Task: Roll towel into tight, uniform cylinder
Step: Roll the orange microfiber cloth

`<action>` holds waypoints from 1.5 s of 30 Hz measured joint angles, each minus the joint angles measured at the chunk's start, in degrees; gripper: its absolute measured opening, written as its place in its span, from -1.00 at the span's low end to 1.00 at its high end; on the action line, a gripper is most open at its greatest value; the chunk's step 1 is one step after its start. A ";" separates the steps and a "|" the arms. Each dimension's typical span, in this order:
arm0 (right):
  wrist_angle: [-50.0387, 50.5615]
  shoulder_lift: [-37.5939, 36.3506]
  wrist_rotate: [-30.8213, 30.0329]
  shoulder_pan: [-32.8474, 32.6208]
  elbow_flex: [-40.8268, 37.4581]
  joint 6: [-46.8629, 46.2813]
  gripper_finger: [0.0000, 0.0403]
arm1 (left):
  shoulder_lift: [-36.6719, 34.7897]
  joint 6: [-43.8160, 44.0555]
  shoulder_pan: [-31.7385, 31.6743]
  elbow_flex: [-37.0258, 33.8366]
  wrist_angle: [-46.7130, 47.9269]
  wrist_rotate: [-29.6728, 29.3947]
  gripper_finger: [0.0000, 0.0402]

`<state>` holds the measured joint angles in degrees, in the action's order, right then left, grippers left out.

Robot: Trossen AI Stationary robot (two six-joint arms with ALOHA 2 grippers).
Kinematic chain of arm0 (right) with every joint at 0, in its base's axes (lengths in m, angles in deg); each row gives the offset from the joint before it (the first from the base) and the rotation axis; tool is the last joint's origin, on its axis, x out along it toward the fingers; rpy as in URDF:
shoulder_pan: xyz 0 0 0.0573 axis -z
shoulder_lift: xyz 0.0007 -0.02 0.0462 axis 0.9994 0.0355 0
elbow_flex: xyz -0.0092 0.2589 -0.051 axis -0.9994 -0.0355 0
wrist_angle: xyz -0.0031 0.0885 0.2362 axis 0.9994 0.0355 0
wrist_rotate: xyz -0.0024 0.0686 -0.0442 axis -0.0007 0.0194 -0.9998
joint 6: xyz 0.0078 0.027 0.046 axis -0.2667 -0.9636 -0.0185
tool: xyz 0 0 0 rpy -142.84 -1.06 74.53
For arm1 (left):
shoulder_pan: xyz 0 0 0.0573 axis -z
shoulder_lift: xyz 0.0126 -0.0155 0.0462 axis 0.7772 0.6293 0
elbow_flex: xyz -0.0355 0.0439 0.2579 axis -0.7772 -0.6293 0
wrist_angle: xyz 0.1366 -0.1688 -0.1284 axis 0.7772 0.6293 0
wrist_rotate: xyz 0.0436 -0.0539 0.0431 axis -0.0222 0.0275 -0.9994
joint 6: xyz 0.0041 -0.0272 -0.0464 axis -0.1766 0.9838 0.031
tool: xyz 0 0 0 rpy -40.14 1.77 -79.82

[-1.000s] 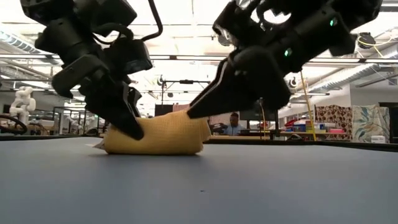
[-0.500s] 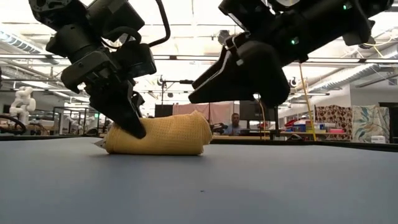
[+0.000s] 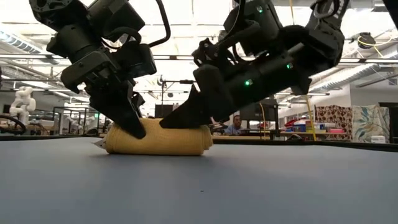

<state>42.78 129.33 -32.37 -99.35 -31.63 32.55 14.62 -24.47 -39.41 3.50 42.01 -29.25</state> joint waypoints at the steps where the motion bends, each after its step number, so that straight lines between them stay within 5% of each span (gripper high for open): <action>1: -0.79 0.73 0.49 0.31 0.00 -1.60 -0.57 | 0.01 -0.20 0.00 0.00 0.04 0.12 -0.47; 7: -2.09 3.69 1.42 1.00 0.04 -10.93 -0.92 | 0.00 -0.58 -0.04 -0.02 0.15 0.60 -0.46; 20: -1.72 4.21 3.69 1.23 0.18 -20.93 -0.84 | -7.13 -2.02 0.13 -0.54 2.60 -1.93 0.21; 25: -1.51 4.21 6.12 1.78 0.15 -26.17 -0.88 | -13.11 -3.16 0.09 -0.43 1.51 -5.34 0.29; 34: -2.56 4.23 11.08 4.09 0.04 -30.44 -0.87 | -8.95 -5.16 2.04 -0.98 -0.87 -8.65 0.19; 45: -3.19 4.27 15.23 6.09 0.00 -31.29 -0.82 | -1.76 -6.03 3.70 -0.68 -3.08 -11.67 -0.34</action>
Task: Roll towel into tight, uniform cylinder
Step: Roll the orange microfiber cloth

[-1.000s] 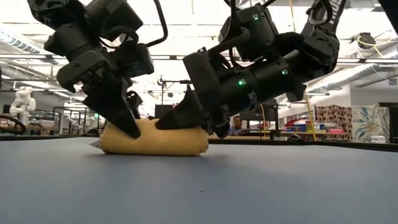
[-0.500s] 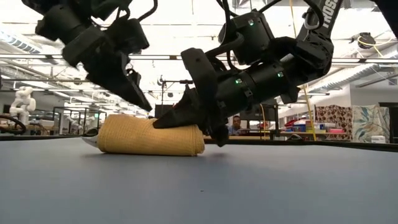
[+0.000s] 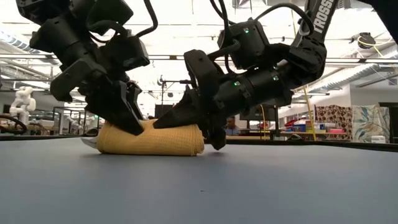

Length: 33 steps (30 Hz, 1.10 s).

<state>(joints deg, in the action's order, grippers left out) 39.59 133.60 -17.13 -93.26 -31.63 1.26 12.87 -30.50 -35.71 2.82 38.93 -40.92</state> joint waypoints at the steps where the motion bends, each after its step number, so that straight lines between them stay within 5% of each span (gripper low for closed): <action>1: 0.00 -0.17 0.03 0.02 0.00 0.54 -0.79 | 0.05 0.00 -0.01 0.00 0.10 0.08 -0.39; 12: 10.08 -12.23 -1.78 -0.61 -0.31 25.85 -0.14 | 0.13 1.41 -0.29 -0.02 0.94 2.30 -0.53; 17: 5.92 -13.28 -3.16 -3.62 -0.24 33.71 -0.05 | 0.14 2.44 -0.70 -0.02 1.15 3.12 -0.53; 22: -1.08 -8.60 -7.62 -6.39 -0.20 33.56 -0.27 | 0.14 4.28 -1.70 -0.04 1.18 4.69 -0.53; 29: -9.36 -0.86 -13.58 -7.83 -0.15 33.01 -0.91 | 0.14 5.52 -2.46 -0.07 1.37 8.19 -0.54; 33: -11.99 -0.04 -13.54 -7.43 -0.13 31.79 -0.93 | 0.14 6.79 -3.30 -0.06 2.00 10.11 -0.54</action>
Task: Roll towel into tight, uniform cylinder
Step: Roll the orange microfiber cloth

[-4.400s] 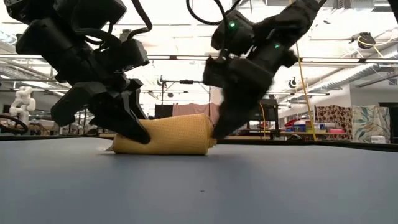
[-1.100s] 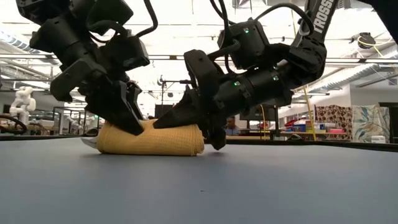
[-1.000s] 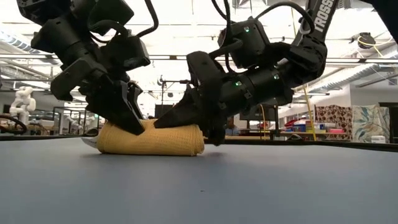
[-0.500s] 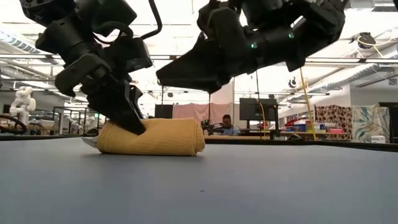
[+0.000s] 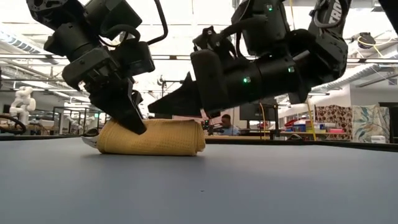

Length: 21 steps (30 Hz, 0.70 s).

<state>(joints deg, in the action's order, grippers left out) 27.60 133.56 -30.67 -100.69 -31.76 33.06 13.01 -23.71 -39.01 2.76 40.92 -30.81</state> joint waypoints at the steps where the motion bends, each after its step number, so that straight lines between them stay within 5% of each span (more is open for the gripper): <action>1: -0.34 -0.17 0.00 0.08 0.03 0.09 -0.91 | 0.00 0.21 -0.22 0.02 0.25 0.16 -0.54; 16: 4.36 0.15 0.24 2.19 0.18 -1.44 -0.99 | 0.02 -2.09 -2.02 -0.12 -0.23 3.42 -0.52; 21: 5.68 0.15 0.13 2.29 0.22 -2.21 -1.00 | -1.09 -2.26 -2.02 -0.16 0.03 2.53 -0.28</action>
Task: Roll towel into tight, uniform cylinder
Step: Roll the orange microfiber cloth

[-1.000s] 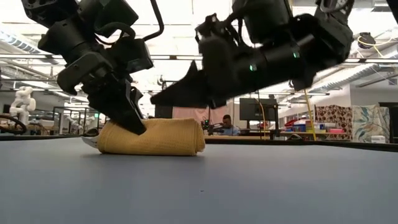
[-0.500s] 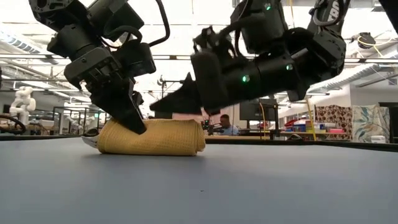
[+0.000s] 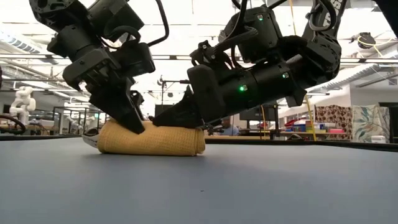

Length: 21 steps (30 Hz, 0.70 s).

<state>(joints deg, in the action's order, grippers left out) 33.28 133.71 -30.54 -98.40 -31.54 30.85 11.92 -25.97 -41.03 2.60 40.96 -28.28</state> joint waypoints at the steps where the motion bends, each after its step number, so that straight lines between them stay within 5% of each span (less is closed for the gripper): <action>1: 0.44 0.00 -0.06 0.00 0.00 -0.23 -1.00 | -0.94 0.00 0.00 0.01 0.58 -0.15 -0.21; 6: 1.09 -0.02 -0.19 0.00 0.00 -0.46 -1.00 | -7.20 1.08 0.00 -0.35 2.93 -2.19 0.09; 11: 1.43 -0.02 -0.42 0.00 -0.02 -0.44 -1.00 | -11.79 1.07 1.67 -0.20 -0.45 -7.79 0.15; 21: 1.97 -0.02 -0.24 0.20 -0.04 -0.87 -1.00 | -3.08 -0.08 6.81 -8.95 -30.17 -14.49 -0.28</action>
<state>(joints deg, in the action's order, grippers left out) 35.24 133.69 -30.78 -98.20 -31.58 29.98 8.84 -26.05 -34.22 -6.34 10.79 -42.77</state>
